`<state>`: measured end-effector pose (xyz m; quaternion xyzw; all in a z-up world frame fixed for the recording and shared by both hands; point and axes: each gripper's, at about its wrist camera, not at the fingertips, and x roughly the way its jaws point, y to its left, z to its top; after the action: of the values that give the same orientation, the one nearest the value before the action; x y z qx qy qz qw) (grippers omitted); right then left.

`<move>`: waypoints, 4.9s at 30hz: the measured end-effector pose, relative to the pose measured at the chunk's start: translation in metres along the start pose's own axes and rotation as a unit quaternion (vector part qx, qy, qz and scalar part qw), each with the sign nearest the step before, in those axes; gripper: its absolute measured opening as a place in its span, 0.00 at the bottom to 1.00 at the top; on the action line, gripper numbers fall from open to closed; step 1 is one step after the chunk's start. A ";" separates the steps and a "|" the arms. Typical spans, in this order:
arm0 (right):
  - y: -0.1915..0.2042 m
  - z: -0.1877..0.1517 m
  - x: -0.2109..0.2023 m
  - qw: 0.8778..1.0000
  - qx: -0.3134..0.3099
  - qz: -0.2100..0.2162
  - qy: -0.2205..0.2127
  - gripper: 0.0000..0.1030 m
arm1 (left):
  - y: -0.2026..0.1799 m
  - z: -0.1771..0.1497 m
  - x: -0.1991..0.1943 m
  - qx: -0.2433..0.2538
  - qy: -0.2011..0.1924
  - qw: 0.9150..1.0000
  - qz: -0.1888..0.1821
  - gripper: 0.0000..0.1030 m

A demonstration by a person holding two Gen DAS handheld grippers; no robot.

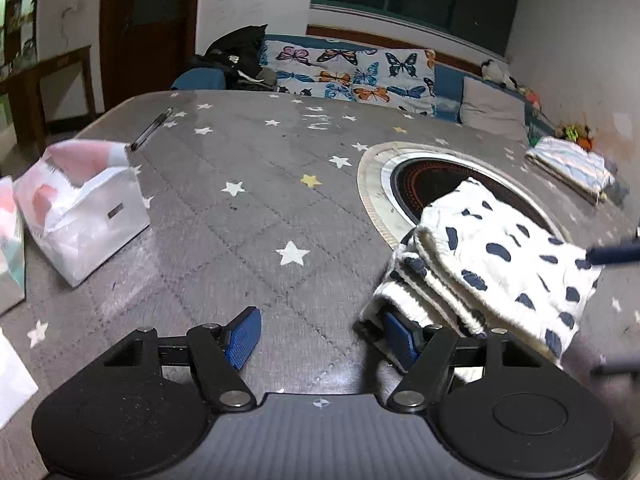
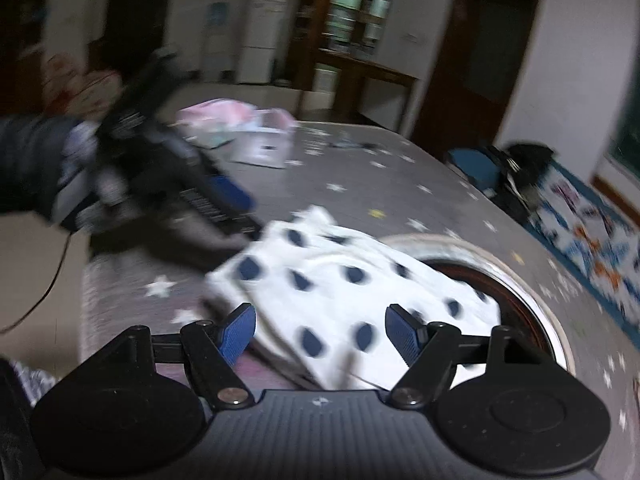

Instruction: Fold clothes

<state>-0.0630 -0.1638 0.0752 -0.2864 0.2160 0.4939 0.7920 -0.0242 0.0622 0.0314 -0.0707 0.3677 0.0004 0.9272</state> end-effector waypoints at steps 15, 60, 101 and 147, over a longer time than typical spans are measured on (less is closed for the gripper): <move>0.068 0.006 0.041 0.989 -0.146 -0.018 0.009 0.55 | 0.009 -0.004 -0.029 -0.134 -0.007 0.988 -0.070 0.82; 0.042 0.000 0.017 0.999 -0.007 -0.013 -0.029 0.30 | 0.008 -0.047 0.026 -0.460 0.016 0.851 -0.253 0.32; -0.120 -0.048 0.022 0.958 0.277 -0.071 0.006 0.38 | 0.030 -0.042 0.011 -0.418 0.018 0.876 -0.240 0.33; -0.163 -0.080 0.043 0.926 0.369 -0.070 0.031 0.07 | 0.029 -0.009 0.011 -0.362 0.040 0.910 -0.199 0.34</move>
<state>0.0981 -0.2455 0.0285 -0.0030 0.3866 0.3131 0.8675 -0.0240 0.0892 0.0134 -0.4732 0.3578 -0.0537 0.8032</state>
